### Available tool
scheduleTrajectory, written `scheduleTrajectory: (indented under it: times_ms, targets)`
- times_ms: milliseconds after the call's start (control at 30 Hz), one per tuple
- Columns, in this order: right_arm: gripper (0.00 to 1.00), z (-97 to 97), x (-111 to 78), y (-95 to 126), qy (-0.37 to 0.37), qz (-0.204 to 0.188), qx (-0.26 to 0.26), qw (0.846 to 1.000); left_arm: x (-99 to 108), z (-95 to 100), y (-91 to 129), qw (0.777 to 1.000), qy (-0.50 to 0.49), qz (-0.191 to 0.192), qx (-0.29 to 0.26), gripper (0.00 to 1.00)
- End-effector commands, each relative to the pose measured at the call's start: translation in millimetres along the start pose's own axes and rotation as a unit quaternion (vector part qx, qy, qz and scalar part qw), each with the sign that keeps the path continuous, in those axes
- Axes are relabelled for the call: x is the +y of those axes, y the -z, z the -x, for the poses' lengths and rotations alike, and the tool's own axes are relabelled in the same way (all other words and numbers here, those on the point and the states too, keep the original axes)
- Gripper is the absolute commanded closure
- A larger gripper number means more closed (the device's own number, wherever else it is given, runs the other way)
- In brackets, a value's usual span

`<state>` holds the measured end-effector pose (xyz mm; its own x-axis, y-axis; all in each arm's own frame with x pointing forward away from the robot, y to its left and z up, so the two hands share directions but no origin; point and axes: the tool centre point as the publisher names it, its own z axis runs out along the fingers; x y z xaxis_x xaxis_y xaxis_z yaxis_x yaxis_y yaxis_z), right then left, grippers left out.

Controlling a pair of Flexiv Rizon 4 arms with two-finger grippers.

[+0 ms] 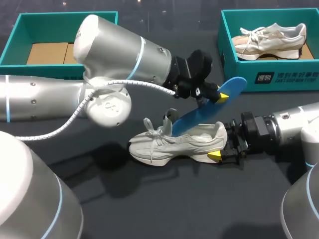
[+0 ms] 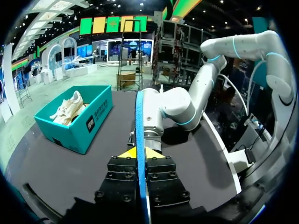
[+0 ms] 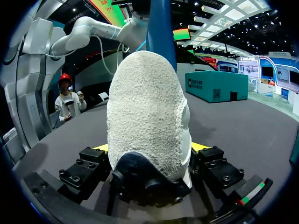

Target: Take the shoe out of the shoebox, open the shoe tongue, remove and reinsert the insole, then place the shoe into the shoebox

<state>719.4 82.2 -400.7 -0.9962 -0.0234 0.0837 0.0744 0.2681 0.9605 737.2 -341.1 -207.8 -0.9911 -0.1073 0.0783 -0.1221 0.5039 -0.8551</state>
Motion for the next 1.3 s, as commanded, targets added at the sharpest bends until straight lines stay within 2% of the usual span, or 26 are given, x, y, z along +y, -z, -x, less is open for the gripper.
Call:
scheduleTrajectory:
  times_ms: [33,167,633,867,1033,1067,1300]
  targets:
    - [1.0,-0.5,-0.1,0,0.0,-0.001,0.0,1.0,2,-17.8,36,0.997,0.009,-0.071,0.005,1.0]
    - [1.0,-0.5,-0.1,0,0.0,-0.001,0.0,1.0,-6,-34.2,65,0.989,0.062,-0.13,0.026,1.0]
    - [1.0,-0.5,-0.1,0,0.0,-0.001,0.0,1.0,-6,-34.2,65,0.989,0.062,-0.13,0.026,1.0]
    - [1.0,-0.5,-0.1,0,0.0,-0.001,0.0,1.0,-32,-59.0,108,0.976,0.083,-0.192,0.065,1.0]
    - [1.0,-0.5,-0.1,0,0.0,-0.001,0.0,1.0,-32,-78.2,133,0.962,0.117,-0.224,0.101,1.0]
    - [1.0,-0.5,-0.1,0,0.0,-0.001,0.0,1.0,-30,-84.9,138,0.964,0.105,-0.225,0.089,1.0]
    - [1.0,-0.5,-0.1,0,0.0,-0.001,0.0,1.0,-30,-84.9,138,0.964,0.105,-0.225,0.089,1.0]
